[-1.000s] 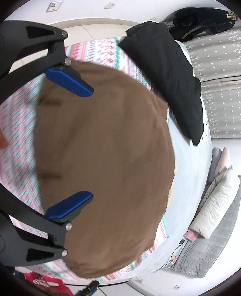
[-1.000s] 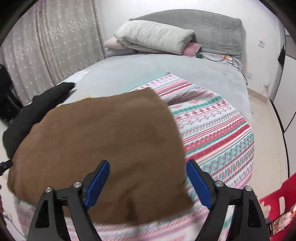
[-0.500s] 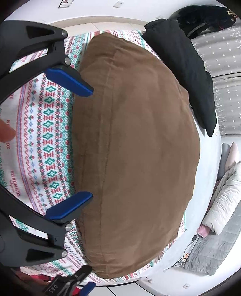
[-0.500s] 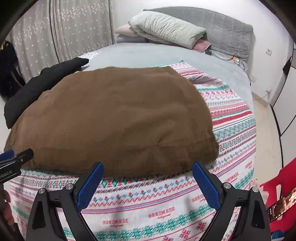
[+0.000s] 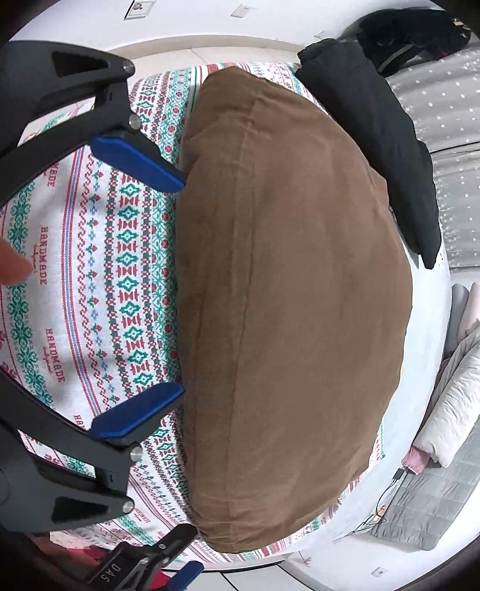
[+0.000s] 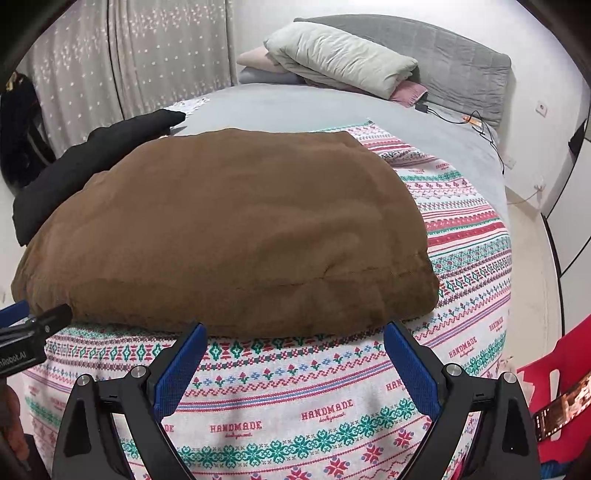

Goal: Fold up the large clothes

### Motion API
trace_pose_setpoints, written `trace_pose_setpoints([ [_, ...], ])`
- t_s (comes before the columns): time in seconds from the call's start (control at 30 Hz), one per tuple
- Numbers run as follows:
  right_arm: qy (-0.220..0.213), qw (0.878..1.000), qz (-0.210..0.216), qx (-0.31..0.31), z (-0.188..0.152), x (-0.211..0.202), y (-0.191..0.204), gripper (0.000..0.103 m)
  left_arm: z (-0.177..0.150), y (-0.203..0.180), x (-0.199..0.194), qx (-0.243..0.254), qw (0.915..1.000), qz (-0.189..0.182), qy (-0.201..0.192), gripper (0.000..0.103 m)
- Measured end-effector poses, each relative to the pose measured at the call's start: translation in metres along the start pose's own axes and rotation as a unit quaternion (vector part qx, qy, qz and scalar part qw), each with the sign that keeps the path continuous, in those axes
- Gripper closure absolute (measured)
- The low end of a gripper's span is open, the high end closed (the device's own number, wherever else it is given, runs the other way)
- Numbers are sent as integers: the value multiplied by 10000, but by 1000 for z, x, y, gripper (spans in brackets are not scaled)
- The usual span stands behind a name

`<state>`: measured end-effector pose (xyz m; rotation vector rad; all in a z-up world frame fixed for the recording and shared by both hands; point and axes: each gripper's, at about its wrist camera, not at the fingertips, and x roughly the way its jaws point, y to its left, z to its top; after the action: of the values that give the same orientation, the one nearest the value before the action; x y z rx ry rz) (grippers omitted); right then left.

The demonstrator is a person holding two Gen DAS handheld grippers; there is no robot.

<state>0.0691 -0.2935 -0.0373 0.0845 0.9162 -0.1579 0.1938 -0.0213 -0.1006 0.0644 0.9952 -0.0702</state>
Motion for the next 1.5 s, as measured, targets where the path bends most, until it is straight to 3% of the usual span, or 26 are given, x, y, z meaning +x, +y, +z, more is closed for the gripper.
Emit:
trace_pose_setpoints([
  [1.5,214,9997,12,-113,-5,13,10,6,-8,-14,12,116,9998,-105,88,1],
])
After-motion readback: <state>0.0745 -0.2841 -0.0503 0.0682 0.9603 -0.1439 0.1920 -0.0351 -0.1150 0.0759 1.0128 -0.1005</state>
